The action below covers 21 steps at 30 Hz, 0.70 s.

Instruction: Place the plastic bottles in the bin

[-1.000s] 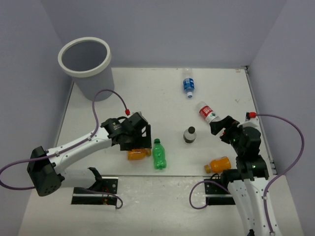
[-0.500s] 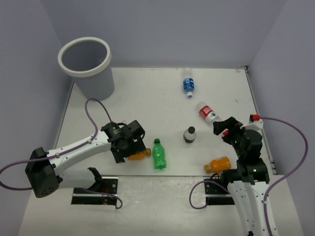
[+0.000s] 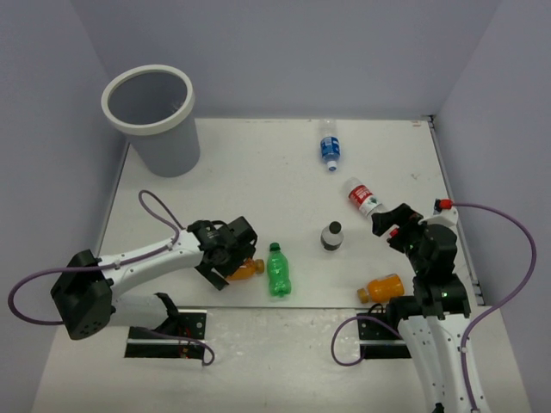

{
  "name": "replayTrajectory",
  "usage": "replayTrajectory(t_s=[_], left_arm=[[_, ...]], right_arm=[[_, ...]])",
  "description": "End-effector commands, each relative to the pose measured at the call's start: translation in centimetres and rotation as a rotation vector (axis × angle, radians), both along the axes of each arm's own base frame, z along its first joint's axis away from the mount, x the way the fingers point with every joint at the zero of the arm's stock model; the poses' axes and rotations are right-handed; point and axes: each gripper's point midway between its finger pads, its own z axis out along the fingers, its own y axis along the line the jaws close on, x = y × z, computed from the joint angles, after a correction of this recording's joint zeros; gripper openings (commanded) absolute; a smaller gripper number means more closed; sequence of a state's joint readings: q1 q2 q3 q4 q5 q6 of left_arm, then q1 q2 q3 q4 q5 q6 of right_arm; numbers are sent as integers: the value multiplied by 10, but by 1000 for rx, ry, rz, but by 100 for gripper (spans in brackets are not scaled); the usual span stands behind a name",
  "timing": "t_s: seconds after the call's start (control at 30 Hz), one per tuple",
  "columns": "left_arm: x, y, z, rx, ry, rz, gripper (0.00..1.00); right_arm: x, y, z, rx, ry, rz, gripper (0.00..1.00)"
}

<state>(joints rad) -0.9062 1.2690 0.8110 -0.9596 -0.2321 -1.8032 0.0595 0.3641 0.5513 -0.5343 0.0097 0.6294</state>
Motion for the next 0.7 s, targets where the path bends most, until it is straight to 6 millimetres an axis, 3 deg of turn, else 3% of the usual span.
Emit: replayTrajectory(t_s=[0.0, 0.1, 0.27, 0.5, 0.67], left_arm=[[11, -2, -3, -13, -39, 116, 100], [27, -3, -3, -16, -113, 162, 100], [27, 7, -15, 26, -101, 209, 100], [19, 14, -55, 13, -38, 211, 100], [18, 13, -69, 13, 18, 154, 86]], right_arm=[[1, 1, -1, 14, -6, -3, 99], [0, 5, 2, 17, -15, 24, 99], [0, 6, 2, 13, -19, 31, 99], [0, 6, 0, 18, -12, 27, 99], [0, 5, 0, 21, -14, 24, 99]])
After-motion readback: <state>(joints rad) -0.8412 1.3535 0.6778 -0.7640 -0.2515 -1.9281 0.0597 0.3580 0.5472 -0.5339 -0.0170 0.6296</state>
